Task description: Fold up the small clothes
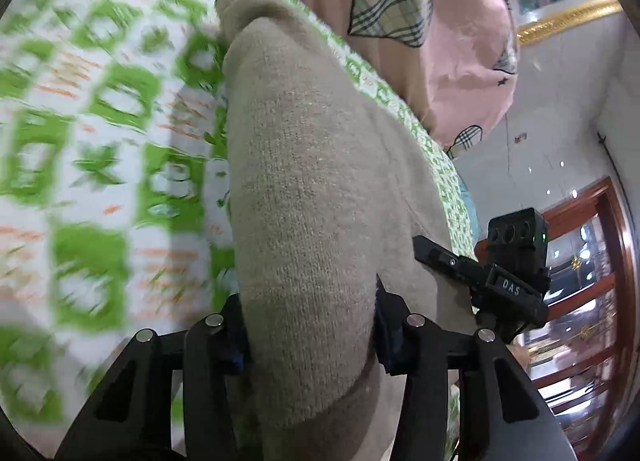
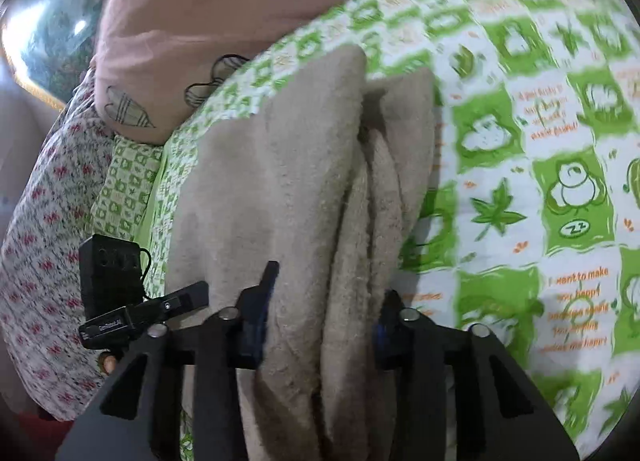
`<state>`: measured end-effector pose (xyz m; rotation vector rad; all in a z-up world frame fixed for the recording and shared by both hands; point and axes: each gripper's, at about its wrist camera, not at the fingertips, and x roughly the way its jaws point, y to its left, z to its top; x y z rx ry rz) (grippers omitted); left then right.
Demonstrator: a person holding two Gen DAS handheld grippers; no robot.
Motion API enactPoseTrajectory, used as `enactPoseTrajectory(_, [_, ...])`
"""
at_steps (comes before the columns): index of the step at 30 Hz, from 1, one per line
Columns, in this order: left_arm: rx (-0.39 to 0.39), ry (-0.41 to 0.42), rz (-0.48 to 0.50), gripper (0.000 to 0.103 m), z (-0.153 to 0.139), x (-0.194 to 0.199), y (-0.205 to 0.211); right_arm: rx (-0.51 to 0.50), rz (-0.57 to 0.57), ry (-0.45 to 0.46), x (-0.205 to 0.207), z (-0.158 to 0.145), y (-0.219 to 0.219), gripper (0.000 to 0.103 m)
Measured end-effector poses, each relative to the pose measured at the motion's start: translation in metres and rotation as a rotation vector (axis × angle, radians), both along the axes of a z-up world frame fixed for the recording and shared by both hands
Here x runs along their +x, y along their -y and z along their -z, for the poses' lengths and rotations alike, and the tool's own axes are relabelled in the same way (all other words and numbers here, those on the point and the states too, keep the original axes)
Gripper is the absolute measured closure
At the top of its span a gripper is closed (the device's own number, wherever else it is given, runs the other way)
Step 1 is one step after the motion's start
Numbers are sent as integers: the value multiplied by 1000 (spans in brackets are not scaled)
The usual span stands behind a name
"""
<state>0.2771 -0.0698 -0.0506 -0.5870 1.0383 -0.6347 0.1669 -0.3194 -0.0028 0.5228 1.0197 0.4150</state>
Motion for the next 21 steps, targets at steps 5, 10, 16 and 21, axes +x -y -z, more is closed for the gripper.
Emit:
enactPoseTrajectory(5, [60,91,-43,57,-39,-55,-58,52,-91,34,-19,-6,-55,68])
enactPoseTrajectory(10, [127,124,-123,57,-55,-103,-125,123,-184,58,-29,0,-125,68])
enactPoseTrajectory(16, [128,60,-182,56,-28,-127,-175,150,-238,15,-32,26,-178,68])
enactPoseTrajectory(21, [17,-33,-224,41,9,-125,-198,161,-217,-22,-33,48,-176,63])
